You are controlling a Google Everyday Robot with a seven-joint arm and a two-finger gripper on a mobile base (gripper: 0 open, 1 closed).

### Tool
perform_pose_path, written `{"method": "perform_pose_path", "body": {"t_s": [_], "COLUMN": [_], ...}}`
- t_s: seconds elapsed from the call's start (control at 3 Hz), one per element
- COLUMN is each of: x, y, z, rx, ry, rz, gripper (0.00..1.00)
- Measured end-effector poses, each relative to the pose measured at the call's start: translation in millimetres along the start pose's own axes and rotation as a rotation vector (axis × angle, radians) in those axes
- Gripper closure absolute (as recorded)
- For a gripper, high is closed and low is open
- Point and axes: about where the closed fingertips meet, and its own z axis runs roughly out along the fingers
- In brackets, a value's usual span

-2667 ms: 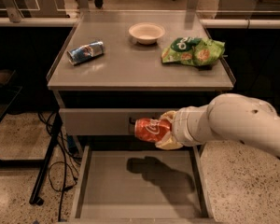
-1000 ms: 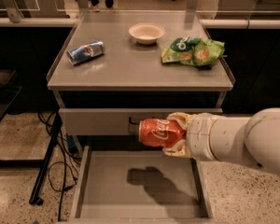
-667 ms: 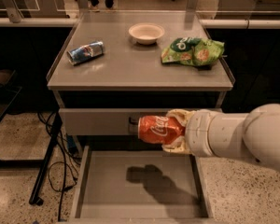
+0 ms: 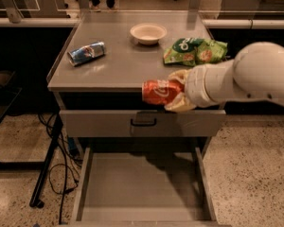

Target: Pick coke can from middle drawer and place on counter

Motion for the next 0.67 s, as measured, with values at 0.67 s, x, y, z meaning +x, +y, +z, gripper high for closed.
{"method": "perform_pose_path", "body": {"t_s": [0.67], "x": [-41.5], "y": [-77.7], "z": [17.5], "rx": [0.045], "ry": [-0.052], "rz": [-0.087], "gripper": [1.00]}}
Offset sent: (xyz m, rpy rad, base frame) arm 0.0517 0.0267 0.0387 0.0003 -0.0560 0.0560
